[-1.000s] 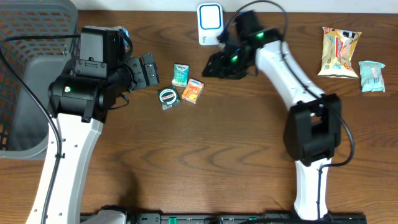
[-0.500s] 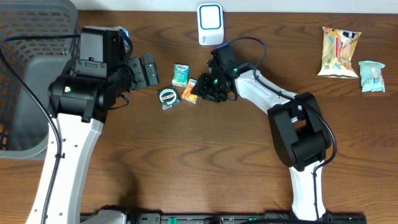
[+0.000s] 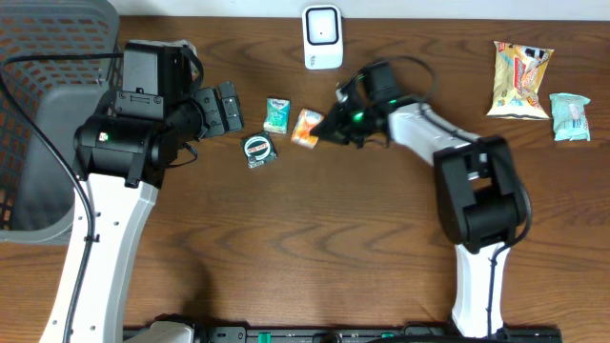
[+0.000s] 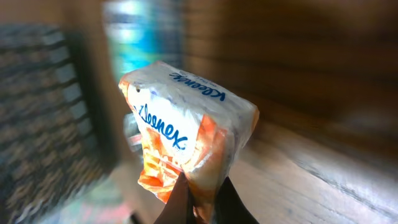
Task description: Scan the item barcode
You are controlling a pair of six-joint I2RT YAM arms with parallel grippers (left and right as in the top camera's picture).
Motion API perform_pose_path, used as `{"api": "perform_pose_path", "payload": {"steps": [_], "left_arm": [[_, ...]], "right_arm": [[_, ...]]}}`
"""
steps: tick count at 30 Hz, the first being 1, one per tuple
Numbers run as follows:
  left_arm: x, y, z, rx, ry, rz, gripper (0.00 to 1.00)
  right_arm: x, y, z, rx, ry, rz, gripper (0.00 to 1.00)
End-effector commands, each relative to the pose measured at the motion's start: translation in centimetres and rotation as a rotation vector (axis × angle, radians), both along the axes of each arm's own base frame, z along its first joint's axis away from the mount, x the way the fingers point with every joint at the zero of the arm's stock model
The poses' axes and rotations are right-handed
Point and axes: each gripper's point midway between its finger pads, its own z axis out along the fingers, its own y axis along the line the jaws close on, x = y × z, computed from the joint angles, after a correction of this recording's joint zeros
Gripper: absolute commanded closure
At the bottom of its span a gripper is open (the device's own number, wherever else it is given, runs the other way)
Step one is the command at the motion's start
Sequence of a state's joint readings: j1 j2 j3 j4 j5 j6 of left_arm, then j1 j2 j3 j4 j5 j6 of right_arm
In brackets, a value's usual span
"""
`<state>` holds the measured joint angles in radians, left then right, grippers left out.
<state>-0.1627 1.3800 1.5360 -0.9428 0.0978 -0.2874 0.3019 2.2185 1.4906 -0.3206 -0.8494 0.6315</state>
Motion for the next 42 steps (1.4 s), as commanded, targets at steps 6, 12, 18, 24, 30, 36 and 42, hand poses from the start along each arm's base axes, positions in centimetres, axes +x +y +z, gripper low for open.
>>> {"api": "perform_pose_path", "payload": {"steps": [6,12,18,24,30,36,42], "left_arm": [[0.0,0.3,0.3,0.013,-0.009,0.005,0.02],[0.0,0.3,0.3,0.013,-0.009,0.005,0.02],[0.0,0.3,0.3,0.013,-0.009,0.005,0.02],[0.0,0.3,0.3,0.013,-0.009,0.005,0.02],[0.0,0.3,0.3,0.013,-0.009,0.005,0.02],[0.0,0.3,0.3,0.013,-0.009,0.005,0.02],[0.0,0.3,0.3,0.013,-0.008,0.005,0.02]], "right_arm": [[-1.7,-2.7,10.6,0.608,-0.24,0.341,0.99],[-0.6,-4.3,10.8,0.602,-0.294,0.317,0.99],[1.4,-8.1,11.7,0.585,-0.368,0.249,0.99],[2.0,-9.8,14.4,0.568,-0.479,0.242,0.99],[2.5,-9.2,18.8,0.55,-0.691,0.32,0.99],[1.1,-8.3,24.6,0.544,-0.84,0.382,0.99],[0.5,-7.4,25.1,0.555,-0.827,0.397,0.99]]}}
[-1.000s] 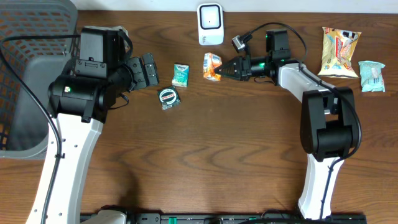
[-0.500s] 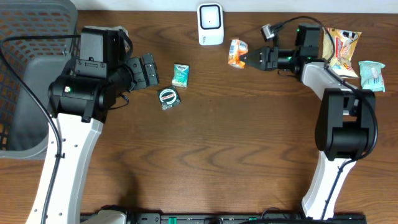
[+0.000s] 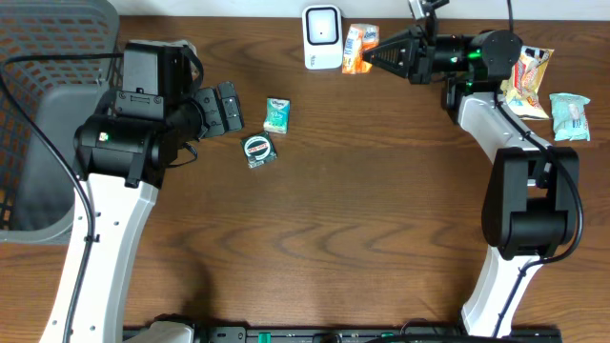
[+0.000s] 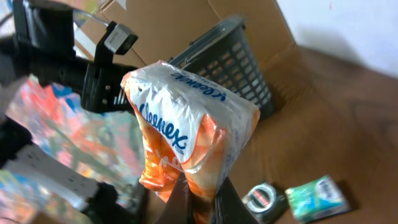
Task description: Scan the item barcode
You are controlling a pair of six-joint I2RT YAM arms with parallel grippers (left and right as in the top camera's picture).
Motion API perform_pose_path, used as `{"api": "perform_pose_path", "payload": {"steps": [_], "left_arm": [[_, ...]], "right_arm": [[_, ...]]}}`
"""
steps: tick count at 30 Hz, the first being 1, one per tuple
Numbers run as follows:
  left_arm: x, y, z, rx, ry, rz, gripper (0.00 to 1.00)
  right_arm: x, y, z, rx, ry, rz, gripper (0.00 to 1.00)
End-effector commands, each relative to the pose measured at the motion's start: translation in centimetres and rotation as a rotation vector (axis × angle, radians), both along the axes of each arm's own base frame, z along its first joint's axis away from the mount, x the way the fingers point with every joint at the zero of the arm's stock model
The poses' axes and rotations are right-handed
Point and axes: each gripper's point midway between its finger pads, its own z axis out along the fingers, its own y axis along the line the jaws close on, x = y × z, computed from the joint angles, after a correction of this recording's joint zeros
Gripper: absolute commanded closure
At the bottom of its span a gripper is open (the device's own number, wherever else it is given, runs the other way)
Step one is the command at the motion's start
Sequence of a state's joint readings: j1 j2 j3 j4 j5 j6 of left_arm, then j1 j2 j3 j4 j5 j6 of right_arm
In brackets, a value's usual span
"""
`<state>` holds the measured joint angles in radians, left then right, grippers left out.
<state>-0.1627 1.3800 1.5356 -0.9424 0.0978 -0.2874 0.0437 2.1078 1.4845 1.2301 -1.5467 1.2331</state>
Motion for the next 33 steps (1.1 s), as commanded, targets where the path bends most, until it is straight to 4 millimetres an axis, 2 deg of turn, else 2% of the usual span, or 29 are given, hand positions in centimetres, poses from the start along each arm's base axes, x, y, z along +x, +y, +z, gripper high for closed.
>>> {"api": "perform_pose_path", "payload": {"steps": [1,9,13,18,21,22,24,25,27,29,33], "left_arm": [[0.0,0.3,0.3,0.013,-0.009,0.005,0.02],[0.0,0.3,0.3,0.013,-0.009,0.005,0.02],[0.0,0.3,0.3,0.013,-0.009,0.005,0.02],[0.0,0.3,0.3,0.013,-0.009,0.005,0.02],[0.0,0.3,0.3,0.013,-0.009,0.005,0.02],[0.0,0.3,0.3,0.013,-0.009,0.005,0.02],[0.0,0.3,0.3,0.013,-0.009,0.005,0.02],[0.0,0.3,0.3,0.013,-0.009,0.005,0.02],[0.0,0.3,0.3,0.013,-0.009,0.005,0.02],[0.0,0.3,0.3,0.013,-0.009,0.005,0.02],[0.0,0.3,0.3,0.013,-0.009,0.005,0.02]], "right_arm": [[-0.7,0.7,0.3,-0.012,0.093,0.031,0.99],[-1.4,3.3,0.5,0.0,0.111,0.066,0.99],[1.3,5.2,-0.4,0.058,0.356,-0.047,0.99],[4.2,7.8,-1.9,0.094,0.468,-0.221,0.99],[5.9,9.3,-4.0,0.058,0.444,-0.361,0.99],[6.6,9.5,-6.7,-0.021,0.44,-0.448,0.99],[7.4,8.4,-11.0,-0.168,0.462,-0.572,0.99],[7.6,6.9,-14.3,-0.289,0.501,-0.67,0.98],[7.5,4.8,-17.5,-0.44,0.5,-0.758,0.98],[7.3,3.1,-18.8,-0.555,0.452,-0.785,0.98],[8.2,-0.4,-18.4,-0.78,0.318,-0.86,0.99]]}}
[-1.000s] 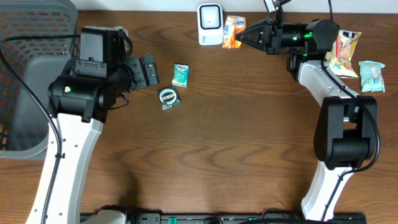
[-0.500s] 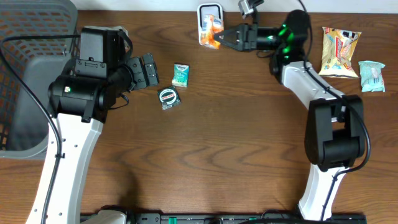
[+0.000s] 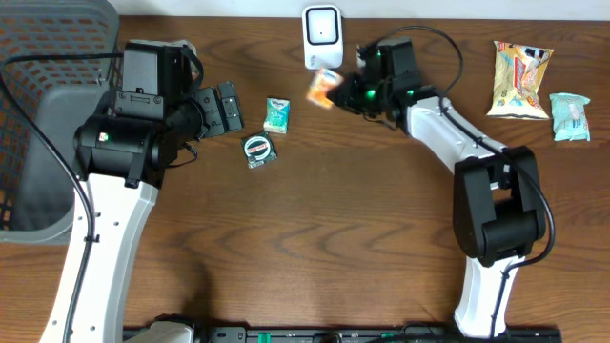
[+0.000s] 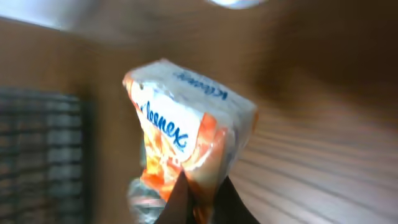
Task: Scan the item barcode
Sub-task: 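Bring the orange Kleenex pack back and hold it at the scanner face, then carry the orange Kleenex pack to the back right corner and release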
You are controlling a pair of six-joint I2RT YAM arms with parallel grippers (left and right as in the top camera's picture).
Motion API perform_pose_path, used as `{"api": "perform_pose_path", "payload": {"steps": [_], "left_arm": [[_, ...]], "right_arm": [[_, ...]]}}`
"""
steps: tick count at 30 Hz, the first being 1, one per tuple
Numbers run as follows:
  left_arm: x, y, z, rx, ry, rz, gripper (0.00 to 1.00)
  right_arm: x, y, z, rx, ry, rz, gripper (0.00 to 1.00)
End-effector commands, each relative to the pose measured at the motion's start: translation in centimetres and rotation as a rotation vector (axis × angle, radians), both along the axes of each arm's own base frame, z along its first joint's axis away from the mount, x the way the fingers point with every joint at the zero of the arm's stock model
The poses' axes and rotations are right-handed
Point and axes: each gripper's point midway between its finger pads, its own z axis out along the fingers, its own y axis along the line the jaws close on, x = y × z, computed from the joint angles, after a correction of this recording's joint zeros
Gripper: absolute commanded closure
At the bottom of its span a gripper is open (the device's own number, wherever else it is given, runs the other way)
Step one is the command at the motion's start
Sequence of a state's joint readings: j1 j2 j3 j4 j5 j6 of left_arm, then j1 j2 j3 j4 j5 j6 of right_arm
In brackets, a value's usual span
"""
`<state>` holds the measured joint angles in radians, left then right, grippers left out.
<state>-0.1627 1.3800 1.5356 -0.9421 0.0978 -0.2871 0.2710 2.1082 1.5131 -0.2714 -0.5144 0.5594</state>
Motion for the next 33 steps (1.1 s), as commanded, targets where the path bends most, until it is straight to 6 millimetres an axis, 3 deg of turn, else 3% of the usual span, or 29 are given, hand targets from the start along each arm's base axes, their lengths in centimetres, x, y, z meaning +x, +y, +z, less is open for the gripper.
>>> {"api": "perform_pose_path", "payload": {"steps": [1,4,6,8,14,19,24,29,33], "left_arm": [[0.0,0.3,0.3,0.013,-0.008,0.005,0.02],[0.0,0.3,0.3,0.013,-0.008,0.005,0.02],[0.0,0.3,0.3,0.013,-0.008,0.005,0.02],[0.0,0.3,0.3,0.013,-0.008,0.005,0.02],[0.0,0.3,0.3,0.013,-0.008,0.005,0.02],[0.0,0.3,0.3,0.013,-0.008,0.005,0.02],[0.0,0.3,0.3,0.013,-0.008,0.005,0.02],[0.0,0.3,0.3,0.013,-0.008,0.005,0.02],[0.0,0.3,0.3,0.013,-0.008,0.005,0.02]], "right_arm": [[3.8,-5.0,2.9,-0.395,-0.237,0.027,0.99],[5.1,-7.5,5.8,-0.667,-0.322,0.035,0.99],[5.9,-7.7,7.9,-0.769,-0.393,0.04,0.99],[6.9,-7.0,10.4,-0.827,-0.482,0.049,0.99],[9.6,-3.8,13.8,-0.807,-0.644,0.079,0.99],[11.7,-3.3,13.2,-0.901,-0.728,0.159,0.99],[13.7,-1.6,10.4,-1.059,-0.856,0.325,0.99],[14.0,-0.3,7.8,-1.194,-0.92,0.513,0.99],[14.6,-0.6,7.3,-1.289,-0.933,0.537,0.99]]}}
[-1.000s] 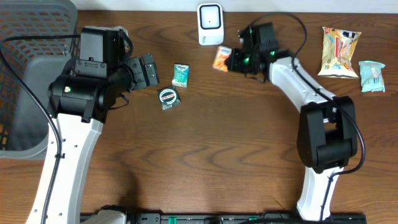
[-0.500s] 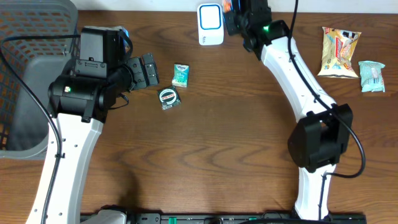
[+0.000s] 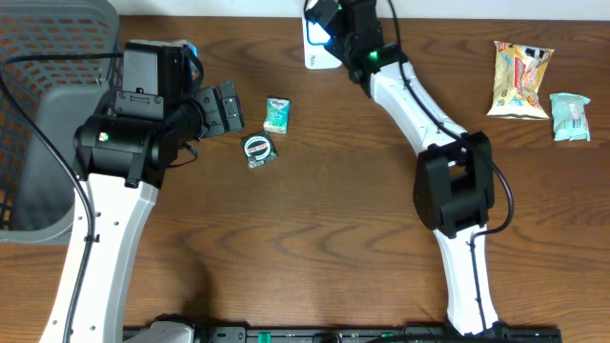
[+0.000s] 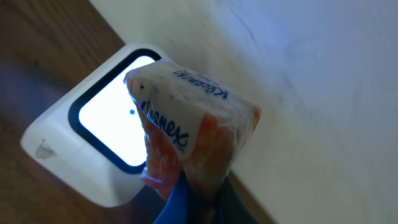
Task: Scan the item barcode
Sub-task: 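Carry the orange Kleenex pack to the back right corner and release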
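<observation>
My right gripper (image 4: 200, 202) is shut on the bottom of an orange and white Kleenex tissue pack (image 4: 186, 127). It holds the pack right in front of the lit window of the white barcode scanner (image 4: 74, 158). From overhead the right gripper (image 3: 331, 21) hangs over the scanner (image 3: 313, 57) at the table's far edge and hides the pack. My left gripper (image 3: 217, 107) hovers at the left, its fingers apart with nothing between them.
A teal packet (image 3: 276, 114) and a tape measure (image 3: 257, 151) lie left of centre. A snack bag (image 3: 519, 65) and a teal pack (image 3: 570, 116) lie at the far right. A dark basket (image 3: 48, 57) stands at the far left.
My right gripper, still holding the tissue pack, was just below and right of the scanner. It is now over the scanner, with the pack against the lit window. The left arm has not moved.
My right gripper held the tissue pack low over the table beside the teal packet. Then it held it high to the right of the scanner, then below the scanner. Now the pack faces the scanner window. The left arm stayed still throughout.
</observation>
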You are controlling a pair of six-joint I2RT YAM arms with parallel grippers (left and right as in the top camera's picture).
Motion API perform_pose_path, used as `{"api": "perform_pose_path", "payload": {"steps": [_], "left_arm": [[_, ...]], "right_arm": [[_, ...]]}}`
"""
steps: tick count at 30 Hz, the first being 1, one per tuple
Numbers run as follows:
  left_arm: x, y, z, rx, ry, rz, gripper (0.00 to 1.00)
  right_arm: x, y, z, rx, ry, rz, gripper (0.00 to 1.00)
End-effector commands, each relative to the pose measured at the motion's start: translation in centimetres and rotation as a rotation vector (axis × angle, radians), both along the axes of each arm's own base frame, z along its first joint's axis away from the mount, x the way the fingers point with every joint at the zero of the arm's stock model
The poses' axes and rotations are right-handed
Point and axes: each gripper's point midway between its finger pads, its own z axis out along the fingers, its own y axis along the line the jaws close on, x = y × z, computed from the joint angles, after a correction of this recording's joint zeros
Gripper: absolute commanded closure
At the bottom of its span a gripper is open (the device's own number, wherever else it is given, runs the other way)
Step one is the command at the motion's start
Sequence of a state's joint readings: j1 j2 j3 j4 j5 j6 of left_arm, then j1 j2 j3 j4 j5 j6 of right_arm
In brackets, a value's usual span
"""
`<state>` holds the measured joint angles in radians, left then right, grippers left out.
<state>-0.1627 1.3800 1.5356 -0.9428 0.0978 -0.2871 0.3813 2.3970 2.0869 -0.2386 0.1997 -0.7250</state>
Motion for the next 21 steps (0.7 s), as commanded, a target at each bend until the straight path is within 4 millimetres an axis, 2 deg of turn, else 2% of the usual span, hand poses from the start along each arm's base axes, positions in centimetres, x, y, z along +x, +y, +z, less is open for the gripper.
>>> {"api": "perform_pose_path", "payload": {"steps": [1,16,20,21], "left_arm": [[0.0,0.3,0.3,0.013,-0.009,0.005,0.02],[0.0,0.3,0.3,0.013,-0.009,0.005,0.02],[0.0,0.3,0.3,0.013,-0.009,0.005,0.02],[0.0,0.3,0.3,0.013,-0.009,0.005,0.02]], "right_arm": [[0.3,0.1,0.5,-0.133,-0.039,0.041,0.99],[-0.4,0.2,-1.2,-0.182,0.001,0.083,0.99],[0.4,-2.3,0.8,-0.137,-0.035,-0.048,0.99],[0.7,-4.1,1.9,-0.115,-0.051,-0.116,0.99]]}}
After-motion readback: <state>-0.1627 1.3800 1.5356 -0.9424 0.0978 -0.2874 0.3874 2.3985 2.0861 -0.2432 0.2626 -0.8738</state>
